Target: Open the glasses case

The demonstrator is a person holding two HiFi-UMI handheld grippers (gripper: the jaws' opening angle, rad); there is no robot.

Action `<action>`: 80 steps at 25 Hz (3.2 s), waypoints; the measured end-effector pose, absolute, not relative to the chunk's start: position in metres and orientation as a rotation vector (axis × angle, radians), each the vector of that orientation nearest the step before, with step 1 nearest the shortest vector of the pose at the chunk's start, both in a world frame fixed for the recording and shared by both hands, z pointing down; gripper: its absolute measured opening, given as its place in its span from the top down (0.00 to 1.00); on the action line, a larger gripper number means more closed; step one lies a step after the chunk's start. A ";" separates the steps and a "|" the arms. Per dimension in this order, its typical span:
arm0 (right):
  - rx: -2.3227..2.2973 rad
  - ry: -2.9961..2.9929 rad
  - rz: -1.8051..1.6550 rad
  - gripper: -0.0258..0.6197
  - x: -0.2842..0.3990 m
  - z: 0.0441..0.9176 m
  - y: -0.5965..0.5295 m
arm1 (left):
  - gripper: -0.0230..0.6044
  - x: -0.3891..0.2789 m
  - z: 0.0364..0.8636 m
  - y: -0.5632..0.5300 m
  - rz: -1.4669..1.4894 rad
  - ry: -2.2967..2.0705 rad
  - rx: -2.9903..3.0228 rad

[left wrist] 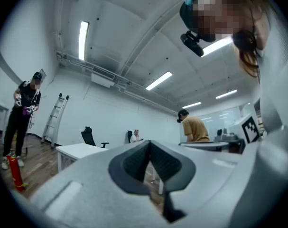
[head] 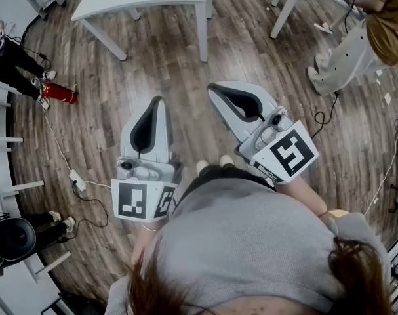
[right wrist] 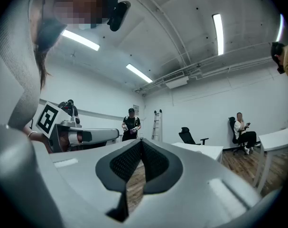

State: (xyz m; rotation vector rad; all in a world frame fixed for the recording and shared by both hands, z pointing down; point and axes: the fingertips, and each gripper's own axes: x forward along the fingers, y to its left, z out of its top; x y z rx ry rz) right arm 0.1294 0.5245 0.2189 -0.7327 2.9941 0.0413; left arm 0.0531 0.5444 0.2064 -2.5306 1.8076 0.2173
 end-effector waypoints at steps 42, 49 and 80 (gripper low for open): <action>-0.766 2.927 -0.050 0.96 0.184 0.233 0.452 | 0.96 0.068 0.236 0.497 0.154 1.966 -2.428; -0.767 2.945 -0.006 0.96 0.157 0.229 0.412 | 0.96 0.045 0.231 0.443 0.191 1.931 -2.441; -0.988 2.884 -0.013 0.96 0.040 0.219 0.176 | 0.96 -0.070 0.223 0.187 0.168 1.690 -2.643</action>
